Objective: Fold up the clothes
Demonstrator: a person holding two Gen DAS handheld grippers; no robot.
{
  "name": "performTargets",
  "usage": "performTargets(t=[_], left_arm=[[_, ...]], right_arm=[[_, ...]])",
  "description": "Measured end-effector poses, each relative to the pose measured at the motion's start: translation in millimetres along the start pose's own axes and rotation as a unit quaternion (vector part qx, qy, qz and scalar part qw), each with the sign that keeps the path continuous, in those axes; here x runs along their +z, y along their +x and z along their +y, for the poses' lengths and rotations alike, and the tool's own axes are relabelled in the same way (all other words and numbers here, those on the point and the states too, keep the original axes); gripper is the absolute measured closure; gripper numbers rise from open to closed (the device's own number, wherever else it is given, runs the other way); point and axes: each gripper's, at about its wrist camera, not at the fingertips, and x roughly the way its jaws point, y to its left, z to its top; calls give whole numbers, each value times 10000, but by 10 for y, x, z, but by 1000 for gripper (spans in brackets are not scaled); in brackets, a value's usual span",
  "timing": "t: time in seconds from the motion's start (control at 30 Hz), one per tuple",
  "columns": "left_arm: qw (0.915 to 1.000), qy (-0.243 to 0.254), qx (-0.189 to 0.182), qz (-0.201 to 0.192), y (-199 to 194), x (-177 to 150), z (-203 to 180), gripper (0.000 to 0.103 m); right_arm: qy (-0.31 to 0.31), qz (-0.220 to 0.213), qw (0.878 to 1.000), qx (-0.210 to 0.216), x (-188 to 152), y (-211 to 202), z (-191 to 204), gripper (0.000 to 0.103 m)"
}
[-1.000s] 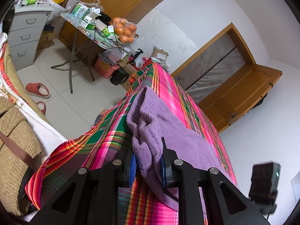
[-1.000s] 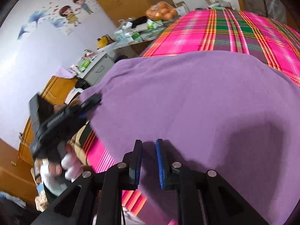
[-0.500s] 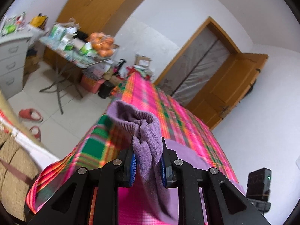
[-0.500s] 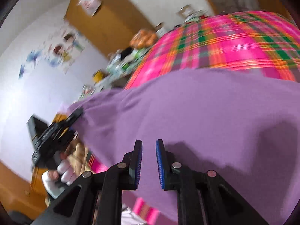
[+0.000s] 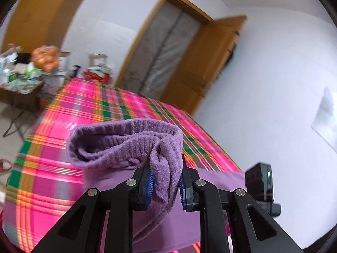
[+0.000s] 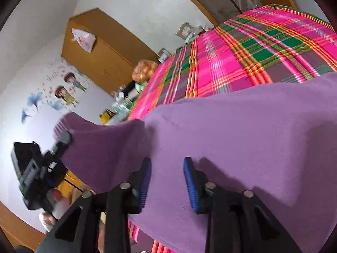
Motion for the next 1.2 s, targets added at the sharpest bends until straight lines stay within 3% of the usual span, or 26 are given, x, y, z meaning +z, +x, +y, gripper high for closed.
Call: performTargets(t=[0.13, 0.23, 0.33, 0.43, 0.47, 0.53, 0.6, 0.73, 0.9, 1.0, 1.13, 1.2], left_arm=[[9975, 367, -296, 531, 350, -138, -278, 82], [9904, 663, -525, 1097, 633, -318, -457, 82], [9813, 837, -556, 1641, 866, -569, -557, 82], [9767, 908, -553, 1866, 942, -692, -560, 82], [9767, 914, -645, 1832, 903, -693, -548, 79], [9766, 922, -847, 1750, 819, -692, -526, 57], [9776, 951, -1152, 1483, 654, -669, -539, 45], [9822, 917, -1241, 1075, 373, -629, -512, 45], [9943, 403, -664, 730, 149, -502, -175, 45], [9961, 104, -404, 778, 117, -444, 43, 45], [9964, -229, -325, 748, 127, -387, 141, 45], [9979, -253, -345, 479, -12, -348, 119, 45]], right_arm=[[63, -216, 9997, 33, 51, -143, -93, 67], [129, -342, 9993, 14, 57, -254, -191, 67], [194, -393, 9990, -29, 57, -310, -269, 66], [241, -384, 9990, -28, 80, -285, -319, 65], [237, -371, 9990, -26, 86, -275, -322, 65], [192, -358, 9992, -16, 85, -268, -305, 64], [137, -370, 9992, 11, 92, -262, -270, 64], [77, -379, 9992, 43, 87, -267, -230, 63], [36, -449, 9990, 77, 63, -311, -251, 63], [72, -466, 9988, 111, 64, -311, -281, 63], [105, -451, 9987, 189, 56, -295, -332, 63], [108, -459, 9986, 251, 51, -301, -349, 63]])
